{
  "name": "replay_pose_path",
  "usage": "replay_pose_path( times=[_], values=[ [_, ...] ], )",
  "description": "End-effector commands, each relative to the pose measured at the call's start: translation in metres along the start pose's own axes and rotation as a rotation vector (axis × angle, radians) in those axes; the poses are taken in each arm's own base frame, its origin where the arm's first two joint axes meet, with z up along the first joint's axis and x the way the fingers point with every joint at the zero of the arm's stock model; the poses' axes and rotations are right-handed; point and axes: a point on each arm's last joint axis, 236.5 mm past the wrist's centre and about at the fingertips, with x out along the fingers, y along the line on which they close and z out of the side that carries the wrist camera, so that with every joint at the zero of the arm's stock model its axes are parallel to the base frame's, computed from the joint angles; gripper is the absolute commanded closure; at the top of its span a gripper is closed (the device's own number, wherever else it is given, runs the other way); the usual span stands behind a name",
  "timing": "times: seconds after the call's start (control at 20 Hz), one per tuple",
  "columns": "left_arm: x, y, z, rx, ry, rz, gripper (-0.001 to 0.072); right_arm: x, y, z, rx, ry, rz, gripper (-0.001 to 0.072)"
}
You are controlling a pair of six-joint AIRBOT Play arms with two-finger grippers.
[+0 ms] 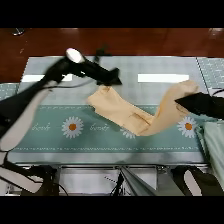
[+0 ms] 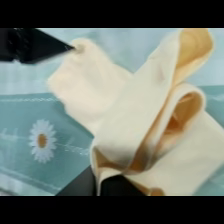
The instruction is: Fold the shirts.
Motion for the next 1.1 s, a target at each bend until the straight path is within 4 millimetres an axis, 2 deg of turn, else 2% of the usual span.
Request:
replay_pose_path(
  times=[0.0, 0.05, 0.15, 0.25, 0.35, 0.45, 0.55, 0.7, 0.85, 0.9, 0.95, 1.05],
  values=[
    [-0.135, 0.025, 0.033, 0.009, -0.224, 0.049, 0.0681, 0.048, 0.046, 0.009, -0.027, 0.017, 0.153, 0.0689],
    [-0.164, 0.027, 0.027, 0.015, -0.277, 0.067, 0.0681, 0.070, 0.058, 0.007, -0.039, 0.045, 0.175, 0.0689],
    [-0.205, 0.024, 0.001, 0.054, -0.355, 0.105, 0.0681, 0.115, 0.081, -0.002, -0.071, 0.129, 0.204, 0.0688],
    [-0.222, 0.018, -0.036, 0.080, -0.410, 0.133, 0.0681, 0.167, 0.102, -0.011, -0.109, 0.217, 0.219, 0.0688],
    [-0.219, 0.016, -0.074, 0.075, -0.445, 0.141, 0.0681, 0.217, 0.112, -0.015, -0.136, 0.286, 0.221, 0.0688],
    [-0.206, 0.020, -0.113, 0.064, -0.438, 0.142, 0.0681, 0.261, 0.112, -0.017, -0.136, 0.336, 0.214, 0.0688],
    [-0.193, 0.032, -0.143, 0.036, -0.418, 0.143, 0.0681, 0.294, 0.107, -0.018, -0.121, 0.368, 0.207, 0.0688],
    [-0.175, 0.050, -0.170, -0.035, -0.377, 0.136, 0.0681, 0.319, 0.102, -0.018, -0.082, 0.405, 0.203, 0.0688],
    [-0.166, 0.060, -0.178, -0.068, -0.353, 0.138, 0.0681, 0.330, 0.112, -0.006, -0.038, 0.377, 0.236, 0.0686],
    [-0.166, 0.061, -0.176, -0.070, -0.357, 0.141, 0.0681, 0.333, 0.116, -0.002, -0.008, 0.362, 0.253, 0.0485],
    [-0.167, 0.063, -0.174, -0.071, -0.367, 0.144, 0.0681, 0.333, 0.119, -0.001, -0.003, 0.358, 0.267, 0.0085],
    [-0.169, 0.065, -0.168, -0.073, -0.393, 0.154, 0.0681, 0.322, 0.122, -0.001, -0.046, 0.380, 0.298, 0.0092]
  ],
)
